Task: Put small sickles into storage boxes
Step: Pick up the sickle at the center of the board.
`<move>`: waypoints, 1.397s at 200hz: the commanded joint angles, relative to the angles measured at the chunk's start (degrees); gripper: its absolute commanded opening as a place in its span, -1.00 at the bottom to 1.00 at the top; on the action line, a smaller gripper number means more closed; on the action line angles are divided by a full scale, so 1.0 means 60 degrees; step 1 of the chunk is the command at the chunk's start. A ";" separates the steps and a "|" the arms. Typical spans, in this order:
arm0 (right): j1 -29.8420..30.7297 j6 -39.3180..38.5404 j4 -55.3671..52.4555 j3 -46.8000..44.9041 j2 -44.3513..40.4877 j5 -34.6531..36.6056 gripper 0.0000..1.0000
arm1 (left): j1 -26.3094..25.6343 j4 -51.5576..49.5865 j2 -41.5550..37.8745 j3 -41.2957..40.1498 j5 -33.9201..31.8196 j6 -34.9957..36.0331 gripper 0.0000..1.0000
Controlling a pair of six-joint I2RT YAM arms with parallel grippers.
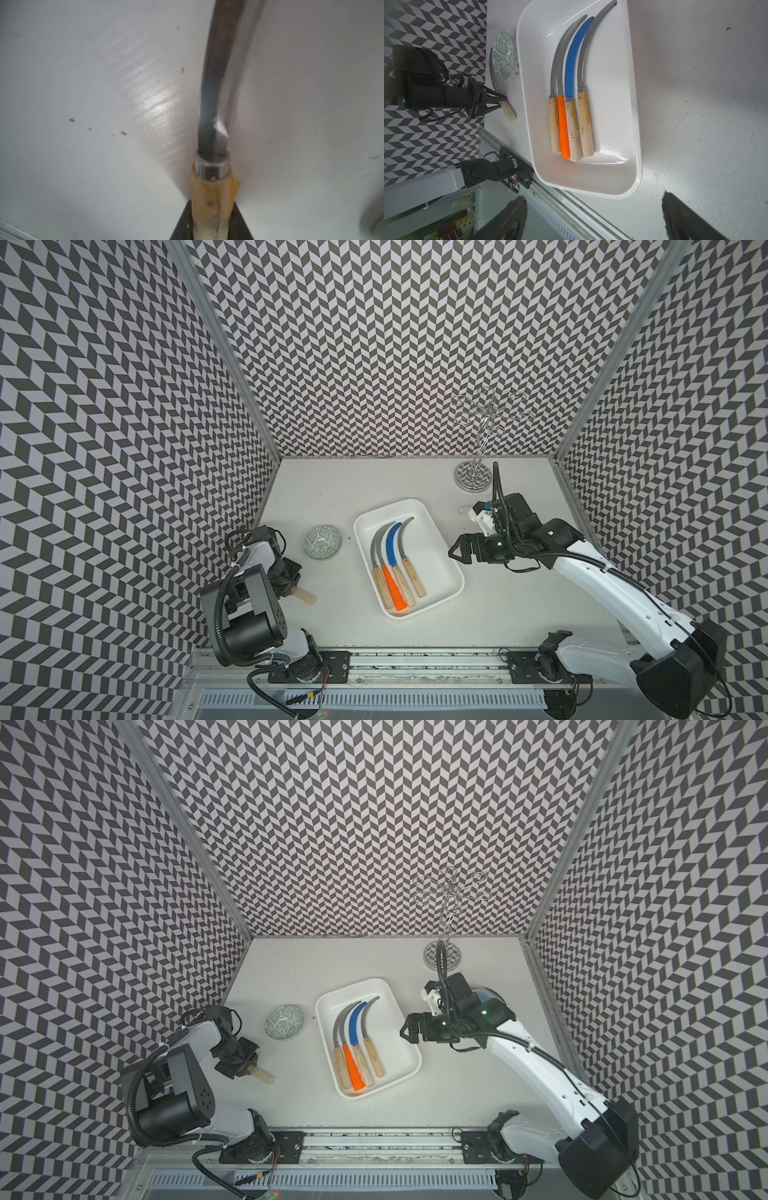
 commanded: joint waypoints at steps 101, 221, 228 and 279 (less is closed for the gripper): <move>-0.0044 -0.0218 0.0296 0.0075 0.0118 -0.0116 1.00 | -0.0280 -0.0385 -0.0596 0.0132 -0.0003 0.0387 -1.00; -0.0044 -0.0233 0.0247 0.0375 0.0551 -0.0438 1.00 | -0.0368 -0.1084 -0.1515 0.0776 0.0072 0.0202 -1.00; -0.0044 -0.0236 0.0254 0.0390 0.0578 -0.0466 1.00 | -0.0357 -0.1094 -0.1553 0.0791 0.0096 0.0174 -1.00; 0.0025 -0.0342 0.0195 0.0481 0.0902 -0.0496 1.00 | -0.0382 -0.0614 -0.1740 0.0983 0.0727 -0.0336 -1.00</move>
